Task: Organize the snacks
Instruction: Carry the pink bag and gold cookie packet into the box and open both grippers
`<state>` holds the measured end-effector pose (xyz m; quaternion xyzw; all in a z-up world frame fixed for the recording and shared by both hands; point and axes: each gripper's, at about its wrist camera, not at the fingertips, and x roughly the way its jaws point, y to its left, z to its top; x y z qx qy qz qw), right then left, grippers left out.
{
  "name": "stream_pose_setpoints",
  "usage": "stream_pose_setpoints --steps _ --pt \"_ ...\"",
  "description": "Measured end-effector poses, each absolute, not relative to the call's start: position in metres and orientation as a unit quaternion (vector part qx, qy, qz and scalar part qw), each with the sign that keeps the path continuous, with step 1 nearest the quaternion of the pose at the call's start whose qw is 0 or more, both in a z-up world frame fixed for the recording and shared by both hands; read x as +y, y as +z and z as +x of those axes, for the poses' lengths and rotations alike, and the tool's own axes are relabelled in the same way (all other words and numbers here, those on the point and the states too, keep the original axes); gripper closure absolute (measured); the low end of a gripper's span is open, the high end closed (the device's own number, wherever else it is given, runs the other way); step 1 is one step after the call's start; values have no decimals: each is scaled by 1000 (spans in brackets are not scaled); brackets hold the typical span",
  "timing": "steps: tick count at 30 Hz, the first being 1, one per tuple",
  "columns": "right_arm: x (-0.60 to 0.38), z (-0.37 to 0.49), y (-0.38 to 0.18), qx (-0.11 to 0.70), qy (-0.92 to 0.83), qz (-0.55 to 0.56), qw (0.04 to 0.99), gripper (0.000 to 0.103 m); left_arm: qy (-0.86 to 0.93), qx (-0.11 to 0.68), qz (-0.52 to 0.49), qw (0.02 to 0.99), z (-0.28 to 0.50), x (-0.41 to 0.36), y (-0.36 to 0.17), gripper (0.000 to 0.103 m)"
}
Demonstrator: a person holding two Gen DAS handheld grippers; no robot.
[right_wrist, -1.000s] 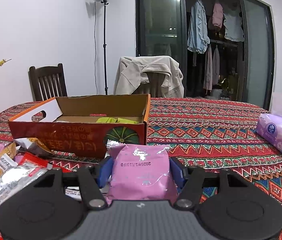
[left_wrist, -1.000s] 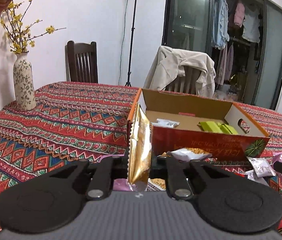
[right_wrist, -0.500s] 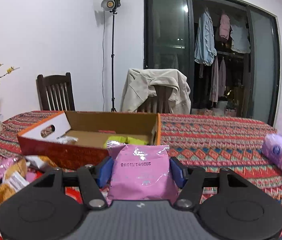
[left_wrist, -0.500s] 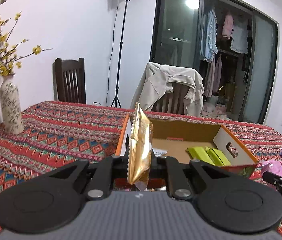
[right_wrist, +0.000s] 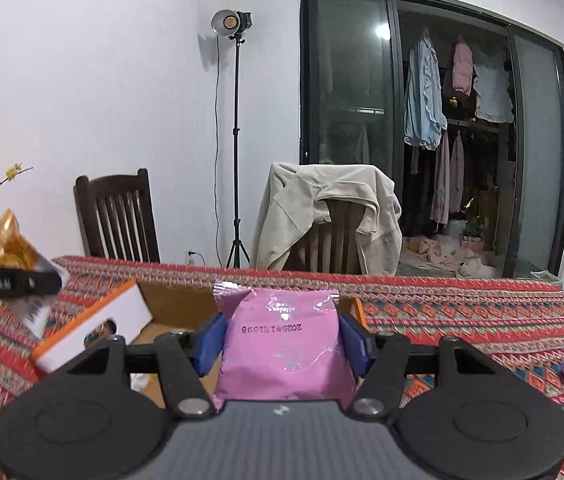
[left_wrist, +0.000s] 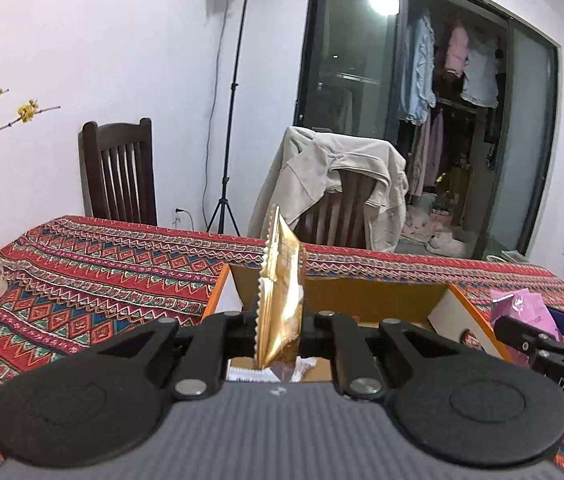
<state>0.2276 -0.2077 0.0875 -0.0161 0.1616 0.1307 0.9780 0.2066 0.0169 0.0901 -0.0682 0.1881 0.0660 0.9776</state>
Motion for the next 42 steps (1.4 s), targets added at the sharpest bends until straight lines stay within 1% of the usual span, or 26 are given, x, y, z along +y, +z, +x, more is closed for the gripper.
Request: stream_pose_setpoints --steps 4,8,14,15,17,18,19,20,21,33,42 --pt "-201 257 85 166 122 0 979 42 84 192 -71 975 229 23 78 89" --pt "-198 278 66 170 121 5 978 42 92 200 -72 973 245 29 60 89" --pt "-199 296 44 201 132 8 971 42 80 225 -67 969 259 33 43 88" --pt "-198 297 42 205 134 9 969 42 79 228 -67 968 259 33 41 87" --pt "-199 299 39 212 134 11 968 40 73 230 -69 968 258 34 37 72" --pt "-200 298 37 214 134 11 968 30 71 226 -72 969 256 35 37 47" --pt "-200 296 36 215 132 11 968 13 76 221 -76 969 254 35 37 15" --pt "-201 295 35 214 133 13 968 5 84 211 -77 971 251 35 38 3" --pt "-203 294 35 212 134 16 968 0 95 194 -78 973 246 35 38 0" --pt "-204 289 36 209 129 14 969 0 100 194 -89 972 242 37 42 0" --pt "-206 272 58 199 135 16 971 0 93 174 -88 976 220 30 73 0"
